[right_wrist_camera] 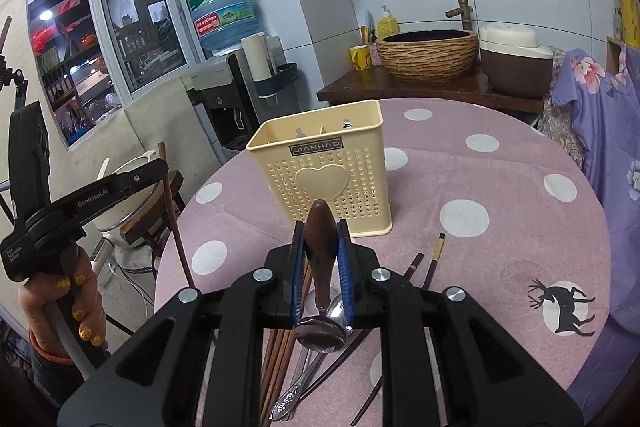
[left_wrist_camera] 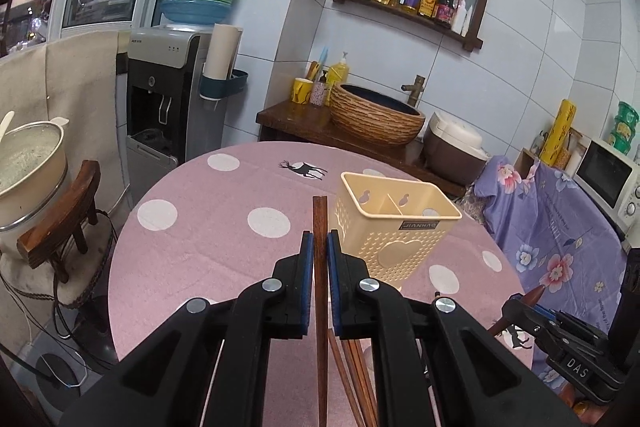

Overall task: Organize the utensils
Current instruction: 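Carry the chopstick and spoon with both tools and lower them into the beige basket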

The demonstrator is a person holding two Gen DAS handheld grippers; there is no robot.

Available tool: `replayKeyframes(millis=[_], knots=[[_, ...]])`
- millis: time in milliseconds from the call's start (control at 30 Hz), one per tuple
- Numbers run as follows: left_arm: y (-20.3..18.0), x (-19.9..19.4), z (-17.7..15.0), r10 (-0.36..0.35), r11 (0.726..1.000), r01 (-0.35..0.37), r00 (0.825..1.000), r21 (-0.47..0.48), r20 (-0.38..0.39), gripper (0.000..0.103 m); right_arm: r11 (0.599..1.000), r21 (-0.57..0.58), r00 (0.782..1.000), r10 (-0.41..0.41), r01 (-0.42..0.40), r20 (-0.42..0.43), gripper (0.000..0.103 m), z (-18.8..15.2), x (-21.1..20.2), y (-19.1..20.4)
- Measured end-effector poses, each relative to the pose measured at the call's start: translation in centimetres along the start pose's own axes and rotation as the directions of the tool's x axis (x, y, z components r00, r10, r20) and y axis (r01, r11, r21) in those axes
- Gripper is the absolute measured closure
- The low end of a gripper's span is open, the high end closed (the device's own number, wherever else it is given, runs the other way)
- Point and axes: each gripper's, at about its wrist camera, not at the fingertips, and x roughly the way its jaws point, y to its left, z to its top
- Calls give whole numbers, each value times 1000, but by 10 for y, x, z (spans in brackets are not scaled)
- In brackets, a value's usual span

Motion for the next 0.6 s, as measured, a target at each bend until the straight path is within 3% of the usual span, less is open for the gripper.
replayKeyframes(millis=[400, 600], knots=[[6, -13, 21, -14, 1000, 15, 998, -11, 60, 95, 999, -16, 999, 48, -48, 8, 87, 20, -2, 2], [3, -25, 55, -26, 1000, 25, 993, 10, 119, 95, 997, -41, 997, 71, -70, 23, 87, 50, -5, 6]])
